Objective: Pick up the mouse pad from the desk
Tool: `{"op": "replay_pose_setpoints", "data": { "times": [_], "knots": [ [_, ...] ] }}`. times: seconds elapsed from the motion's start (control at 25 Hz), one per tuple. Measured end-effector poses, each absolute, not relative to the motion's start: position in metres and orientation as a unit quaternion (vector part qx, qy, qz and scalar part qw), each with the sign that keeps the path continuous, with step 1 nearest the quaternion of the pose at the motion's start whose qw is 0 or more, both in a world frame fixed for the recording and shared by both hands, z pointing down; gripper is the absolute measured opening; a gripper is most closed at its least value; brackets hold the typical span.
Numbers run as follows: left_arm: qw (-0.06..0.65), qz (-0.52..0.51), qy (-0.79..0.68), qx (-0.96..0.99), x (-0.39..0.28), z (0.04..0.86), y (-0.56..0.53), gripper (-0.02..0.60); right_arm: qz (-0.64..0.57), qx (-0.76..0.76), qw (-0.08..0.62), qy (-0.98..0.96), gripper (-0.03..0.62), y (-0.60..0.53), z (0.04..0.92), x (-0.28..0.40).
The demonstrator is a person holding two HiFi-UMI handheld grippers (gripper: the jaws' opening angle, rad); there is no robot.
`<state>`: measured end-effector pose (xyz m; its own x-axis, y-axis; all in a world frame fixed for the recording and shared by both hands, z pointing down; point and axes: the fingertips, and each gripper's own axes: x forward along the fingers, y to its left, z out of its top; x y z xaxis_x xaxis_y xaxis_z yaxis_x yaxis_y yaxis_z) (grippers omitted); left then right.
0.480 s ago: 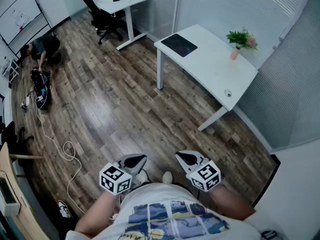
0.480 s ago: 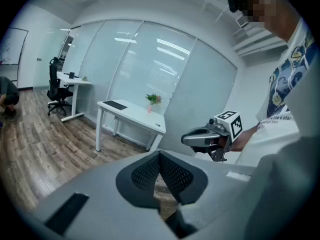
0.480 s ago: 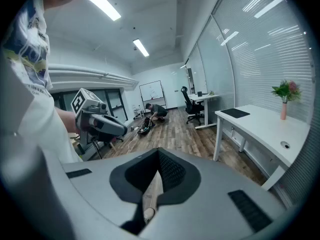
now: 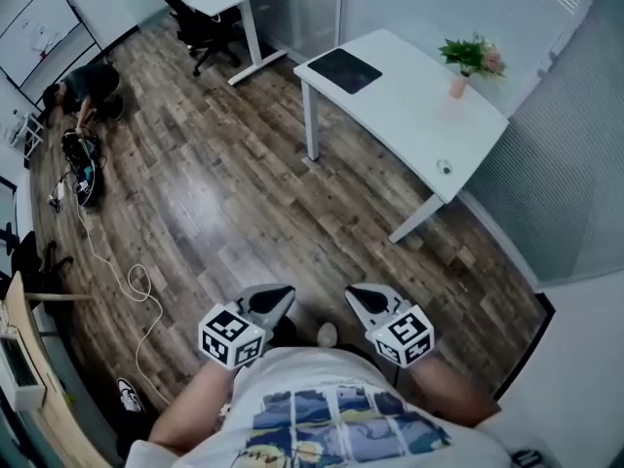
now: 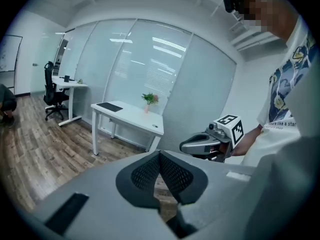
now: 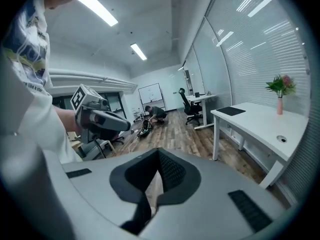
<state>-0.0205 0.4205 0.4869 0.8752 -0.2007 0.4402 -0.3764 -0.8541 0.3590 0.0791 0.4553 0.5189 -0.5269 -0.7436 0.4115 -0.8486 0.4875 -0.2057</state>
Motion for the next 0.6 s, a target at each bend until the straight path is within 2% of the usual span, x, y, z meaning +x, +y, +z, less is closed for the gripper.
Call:
{"op": "replay_pose_setpoints", "data": {
  "times": [0.12,0.24,0.6],
  "knots": [
    [0.23,0.198,-0.152,0.941,-0.01,0.49,0.414,0.003,0.197,0.462,0.141,-0.853,0.003,0.456,0.522,0.082],
    [0.231,0.2,-0.144,0.941,-0.004,0.495,0.398,0.003,0.201,0.466,0.147,-0.849,0.052,0.443,0.523,0.084],
    [0.21,0.196,-0.107,0.952,0.019,0.501,0.288,0.003,0.171,0.497,0.15,-0.837,0.06,0.324,0.522,0.117]
  ]
}}
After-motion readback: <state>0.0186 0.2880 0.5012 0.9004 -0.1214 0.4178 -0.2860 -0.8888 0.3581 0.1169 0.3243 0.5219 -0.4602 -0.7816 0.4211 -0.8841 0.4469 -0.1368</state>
